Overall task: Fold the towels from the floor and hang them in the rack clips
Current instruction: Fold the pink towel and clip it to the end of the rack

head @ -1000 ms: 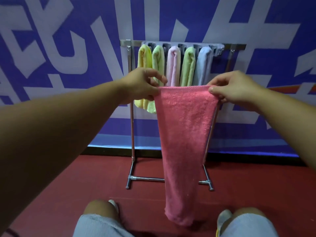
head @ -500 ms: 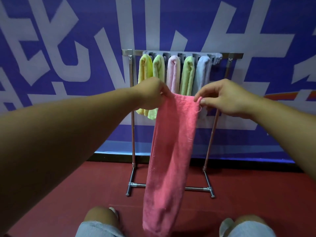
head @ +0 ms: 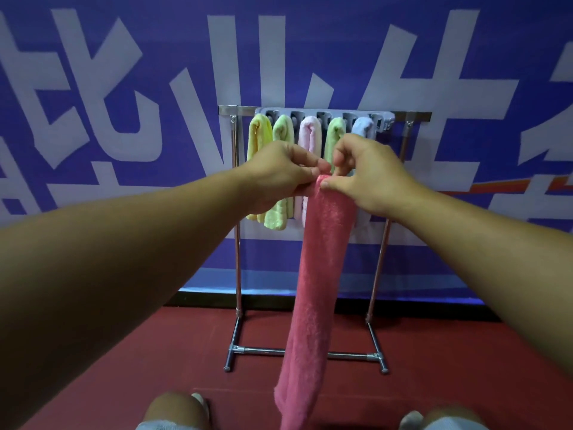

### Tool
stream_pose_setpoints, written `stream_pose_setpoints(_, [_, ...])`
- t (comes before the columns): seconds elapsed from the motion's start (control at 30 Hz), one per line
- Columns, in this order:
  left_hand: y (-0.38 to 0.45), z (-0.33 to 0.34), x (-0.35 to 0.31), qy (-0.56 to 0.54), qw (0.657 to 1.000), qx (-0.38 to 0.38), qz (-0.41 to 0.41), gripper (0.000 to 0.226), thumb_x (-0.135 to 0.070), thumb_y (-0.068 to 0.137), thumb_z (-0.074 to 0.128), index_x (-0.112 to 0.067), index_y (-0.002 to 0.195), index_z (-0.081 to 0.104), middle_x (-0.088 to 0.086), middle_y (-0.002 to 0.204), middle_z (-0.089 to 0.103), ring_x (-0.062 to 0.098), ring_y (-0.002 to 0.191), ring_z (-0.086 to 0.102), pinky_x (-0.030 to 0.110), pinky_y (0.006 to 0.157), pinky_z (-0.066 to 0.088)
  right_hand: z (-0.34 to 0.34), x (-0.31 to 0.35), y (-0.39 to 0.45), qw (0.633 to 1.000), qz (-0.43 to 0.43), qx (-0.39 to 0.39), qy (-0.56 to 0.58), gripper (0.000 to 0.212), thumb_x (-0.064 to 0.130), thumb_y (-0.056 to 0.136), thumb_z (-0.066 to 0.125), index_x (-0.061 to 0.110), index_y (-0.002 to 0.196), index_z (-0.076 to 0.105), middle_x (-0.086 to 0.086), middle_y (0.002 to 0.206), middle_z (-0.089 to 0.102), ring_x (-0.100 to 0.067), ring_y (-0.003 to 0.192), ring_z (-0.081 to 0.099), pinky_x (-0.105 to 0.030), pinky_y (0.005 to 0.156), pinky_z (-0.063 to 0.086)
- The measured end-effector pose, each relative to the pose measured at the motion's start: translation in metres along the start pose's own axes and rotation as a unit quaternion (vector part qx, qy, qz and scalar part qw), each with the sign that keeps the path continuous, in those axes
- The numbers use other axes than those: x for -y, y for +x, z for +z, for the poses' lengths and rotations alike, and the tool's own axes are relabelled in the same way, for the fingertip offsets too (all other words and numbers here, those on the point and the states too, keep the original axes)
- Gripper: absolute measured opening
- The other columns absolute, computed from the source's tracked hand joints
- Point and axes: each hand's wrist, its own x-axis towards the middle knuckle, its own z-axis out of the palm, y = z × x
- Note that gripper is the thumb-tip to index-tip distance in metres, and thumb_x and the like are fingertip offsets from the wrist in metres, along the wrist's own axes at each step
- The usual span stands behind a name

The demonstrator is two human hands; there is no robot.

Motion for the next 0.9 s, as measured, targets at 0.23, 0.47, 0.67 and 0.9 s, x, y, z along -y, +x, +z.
stream_pose_setpoints(0.23, [-0.003,0.000,0.000,0.041,0.999,0.000,0.030,0.017,-0.004,0.093,0.062,0.004,0.106,0.069,0.022,0.100,0.072,0.020,0.084,0.070,0.026,0.078,0.060,0.001,-0.005,0.002,0.999,-0.015,-0.028,-0.018,0.030,0.027,0.079,0.080,0.020,0.079,0.050,0.004,0.076,0.063,-0.006,0.063,0.051,-0.012,0.054,0.038])
stream_pose_setpoints(0.47, [-0.002,0.001,0.001,0.071,0.994,-0.068,0.055,0.016,0.002,0.096,0.053,-0.007,0.098,0.066,0.008,0.090,0.067,0.020,0.083,0.064,0.035,0.079,0.061,-0.008,-0.017,-0.005,0.999,-0.017,-0.033,-0.001,0.028,0.030,0.072,0.085,0.026,0.090,0.065,0.009,0.079,0.066,-0.002,0.068,0.061,-0.017,0.061,0.049])
stream_pose_setpoints(0.67, [-0.002,0.012,-0.009,0.105,0.982,-0.105,0.114,0.020,0.000,0.098,0.050,-0.012,0.097,0.066,0.007,0.081,0.063,0.020,0.075,0.058,0.045,0.077,0.057,0.005,-0.012,-0.013,0.982,0.004,-0.162,0.095,0.063,0.022,0.070,0.085,0.037,0.122,0.052,0.005,0.106,0.056,-0.003,0.082,0.058,-0.006,0.066,0.047])
stream_pose_setpoints(0.9, [-0.005,0.015,-0.010,0.057,0.980,-0.139,0.130,0.023,-0.003,0.098,0.051,-0.015,0.114,0.063,0.004,0.091,0.065,0.017,0.078,0.065,0.036,0.073,0.059,0.025,-0.008,-0.009,0.885,0.193,-0.112,0.408,0.012,0.011,0.083,0.075,0.019,0.093,0.075,-0.003,0.080,0.077,-0.019,0.075,0.074,-0.035,0.072,0.060])
